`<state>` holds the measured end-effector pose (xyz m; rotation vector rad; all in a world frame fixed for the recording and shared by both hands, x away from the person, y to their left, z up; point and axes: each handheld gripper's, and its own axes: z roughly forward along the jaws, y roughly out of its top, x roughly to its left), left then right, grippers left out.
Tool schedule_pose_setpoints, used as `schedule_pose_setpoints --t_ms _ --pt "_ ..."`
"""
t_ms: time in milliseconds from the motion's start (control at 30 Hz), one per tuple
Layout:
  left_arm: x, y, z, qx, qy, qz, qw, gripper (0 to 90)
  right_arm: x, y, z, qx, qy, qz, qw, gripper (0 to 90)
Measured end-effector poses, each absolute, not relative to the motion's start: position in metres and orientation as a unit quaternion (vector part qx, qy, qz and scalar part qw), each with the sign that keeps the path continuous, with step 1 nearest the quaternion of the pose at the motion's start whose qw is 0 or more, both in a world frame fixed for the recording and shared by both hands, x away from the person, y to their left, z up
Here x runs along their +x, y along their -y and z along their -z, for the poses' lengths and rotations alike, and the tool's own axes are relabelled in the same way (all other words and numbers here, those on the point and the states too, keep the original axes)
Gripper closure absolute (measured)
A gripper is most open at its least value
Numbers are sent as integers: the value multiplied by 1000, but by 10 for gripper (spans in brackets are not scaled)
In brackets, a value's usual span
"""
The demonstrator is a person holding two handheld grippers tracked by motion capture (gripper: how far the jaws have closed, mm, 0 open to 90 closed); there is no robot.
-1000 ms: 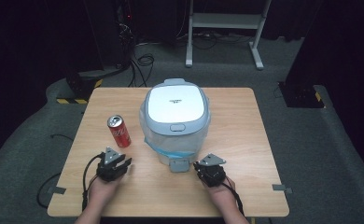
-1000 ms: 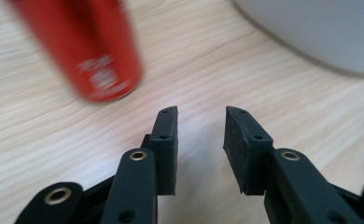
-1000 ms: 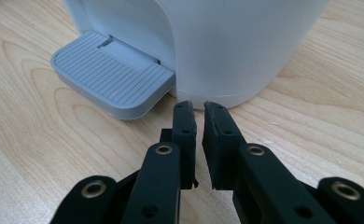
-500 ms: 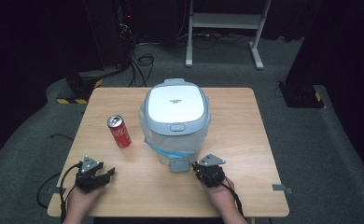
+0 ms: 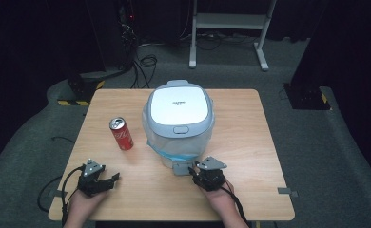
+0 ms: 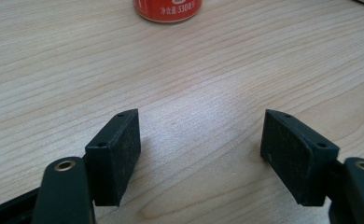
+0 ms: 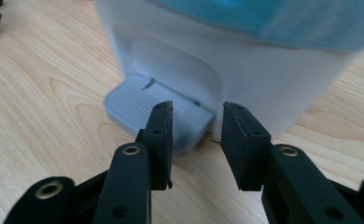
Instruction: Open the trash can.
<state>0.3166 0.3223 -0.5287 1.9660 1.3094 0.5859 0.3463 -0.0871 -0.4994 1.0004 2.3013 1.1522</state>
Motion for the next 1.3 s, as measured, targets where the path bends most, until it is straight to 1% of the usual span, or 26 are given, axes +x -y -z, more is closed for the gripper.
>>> schedule_pose_setpoints --t_ms 67,100,233,500,533,600,633,667,700,767,1033,1300 --pt "317 -322 529 758 -505 -226 346 286 345 79 501 346 -822 -405 204 600" --pt "317 -322 529 757 -505 -226 347 286 345 79 501 346 -822 -405 204 600" --pt "316 -322 529 757 -505 -226 347 287 344 74 500 336 -827 -409 191 605" --pt "316 -322 529 757 -506 -226 346 287 338 65 499 313 -832 -420 185 606" --pt "316 -321 529 757 -506 -226 346 287 338 64 498 311 -831 -422 185 617" --pt "316 -322 529 757 -505 -226 346 287 339 58 498 311 -828 -427 188 671" --pt "316 -322 529 757 -505 -226 346 287 339 58 498 311 -828 -427 188 671" --pt "316 -322 529 758 -505 -225 347 287 340 56 499 313 -828 -425 190 689" --pt "316 -321 529 758 -505 -225 347 287 342 52 501 317 -829 -417 194 735" --pt "316 -321 529 758 -504 -225 347 287 344 49 503 316 -831 -413 197 762" --pt "316 -321 529 760 -502 -225 347 288 349 47 508 317 -831 -408 206 772" --pt "315 -321 529 759 -504 -226 345 291 351 50 511 325 -825 -420 194 758"
